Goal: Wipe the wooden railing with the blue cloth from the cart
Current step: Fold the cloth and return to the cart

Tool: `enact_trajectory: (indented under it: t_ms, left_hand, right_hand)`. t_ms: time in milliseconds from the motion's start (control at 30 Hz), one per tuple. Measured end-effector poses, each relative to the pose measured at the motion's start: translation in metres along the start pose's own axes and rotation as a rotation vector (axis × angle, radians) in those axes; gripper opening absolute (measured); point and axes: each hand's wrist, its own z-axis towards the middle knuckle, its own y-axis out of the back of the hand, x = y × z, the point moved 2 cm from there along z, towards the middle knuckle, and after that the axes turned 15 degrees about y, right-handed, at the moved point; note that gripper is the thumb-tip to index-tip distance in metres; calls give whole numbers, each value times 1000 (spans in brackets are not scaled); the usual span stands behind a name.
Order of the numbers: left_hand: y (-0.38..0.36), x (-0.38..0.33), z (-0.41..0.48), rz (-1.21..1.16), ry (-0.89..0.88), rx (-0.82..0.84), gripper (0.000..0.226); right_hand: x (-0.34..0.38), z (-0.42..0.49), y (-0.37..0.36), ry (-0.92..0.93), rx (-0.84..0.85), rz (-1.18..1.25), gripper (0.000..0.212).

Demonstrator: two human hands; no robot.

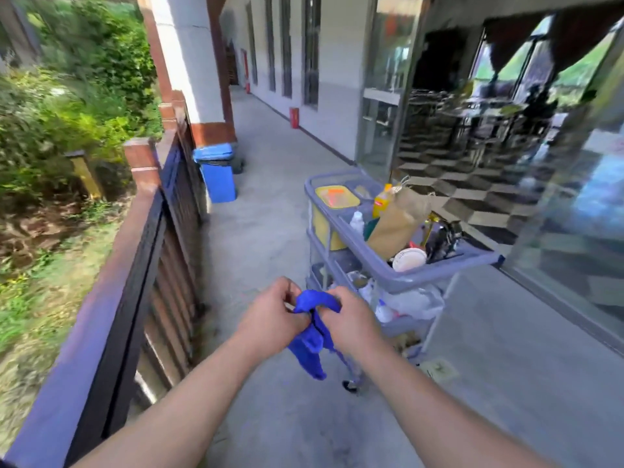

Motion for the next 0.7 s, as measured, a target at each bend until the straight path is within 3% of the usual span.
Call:
enact_trajectory:
  t_ms: [200,700]
  left_hand:
    - [-5,-32,103,18,-14,5,22]
    - [27,-55,351,17,66,-80,23]
  right_hand:
    - [-36,99,3,31,-44,71,7]
    - [-91,347,-41,23,41,120,8]
